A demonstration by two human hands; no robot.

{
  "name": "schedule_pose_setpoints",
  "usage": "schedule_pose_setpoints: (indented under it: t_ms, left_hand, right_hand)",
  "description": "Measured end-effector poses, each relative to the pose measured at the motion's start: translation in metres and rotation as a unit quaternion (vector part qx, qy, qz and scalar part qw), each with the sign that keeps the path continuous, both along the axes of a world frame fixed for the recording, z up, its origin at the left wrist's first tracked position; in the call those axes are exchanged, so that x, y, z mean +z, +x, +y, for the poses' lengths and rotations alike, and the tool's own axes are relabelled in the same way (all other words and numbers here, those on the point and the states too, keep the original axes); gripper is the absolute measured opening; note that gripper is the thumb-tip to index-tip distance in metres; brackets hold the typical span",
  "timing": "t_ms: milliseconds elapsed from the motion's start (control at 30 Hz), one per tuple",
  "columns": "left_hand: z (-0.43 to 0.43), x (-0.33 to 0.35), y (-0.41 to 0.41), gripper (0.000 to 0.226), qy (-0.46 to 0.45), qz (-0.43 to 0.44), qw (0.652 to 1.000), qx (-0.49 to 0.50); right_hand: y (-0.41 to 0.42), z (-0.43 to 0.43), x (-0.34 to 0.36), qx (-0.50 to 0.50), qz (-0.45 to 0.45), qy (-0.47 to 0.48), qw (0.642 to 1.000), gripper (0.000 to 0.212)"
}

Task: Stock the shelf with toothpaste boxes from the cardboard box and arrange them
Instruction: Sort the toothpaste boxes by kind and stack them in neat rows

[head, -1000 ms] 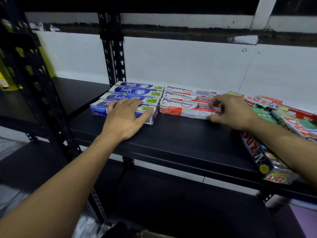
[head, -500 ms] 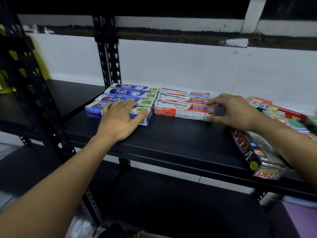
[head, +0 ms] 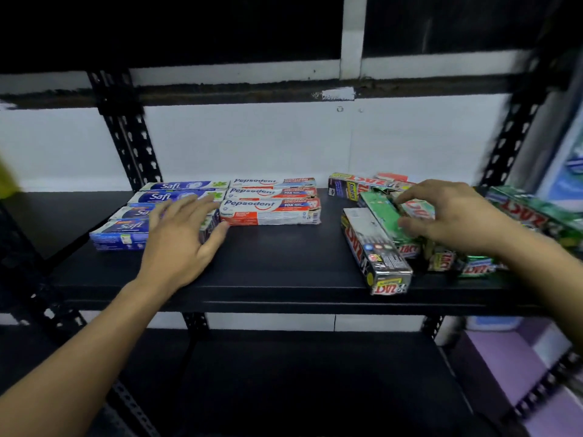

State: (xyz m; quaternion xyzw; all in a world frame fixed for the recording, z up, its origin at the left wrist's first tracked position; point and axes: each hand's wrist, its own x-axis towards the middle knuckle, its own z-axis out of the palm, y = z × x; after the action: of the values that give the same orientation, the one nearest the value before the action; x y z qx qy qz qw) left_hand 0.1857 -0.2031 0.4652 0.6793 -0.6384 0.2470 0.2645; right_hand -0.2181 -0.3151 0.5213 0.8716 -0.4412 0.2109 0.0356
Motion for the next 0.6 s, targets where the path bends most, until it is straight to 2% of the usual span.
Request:
schedule_pose_setpoints:
  t_ms: [133,267,400,500,600]
  left_hand:
    - [-0.017,0.009,-0.061,0.048,-0.014,0.017,0.996,-0.089]
    - [-0.039,0.019,-0.123,0.052,0.031,0.104,0.980,-0.169]
    - [-0.066,0.022,-0.169,0.055,0.100,0.223,0.945,-0.216]
    - [-0.080,0.018,-0.192,0.046,0.132,0.290,0.920,-0.229]
    - [-0.090,0.003,-0.203,0.042,0.168,0.314,0.902,-0.243]
  right_hand:
    - [-0.036,0.006,-0.006,-0.031,-0.018,-0.013,0.999,0.038]
    - [-0.059,0.011,-0.020,-0.060,-0.047,-0.002,0.997,0.039]
    - [-0.065,0.019,-0.034,-0.038,-0.085,0.015,0.996,0.041]
    - [-0.067,0.018,-0.030,-0.036,-0.094,0.028,0.995,0.037]
    - [-0.071,0.011,-0.019,-0.043,-0.078,0.067,0.994,0.032]
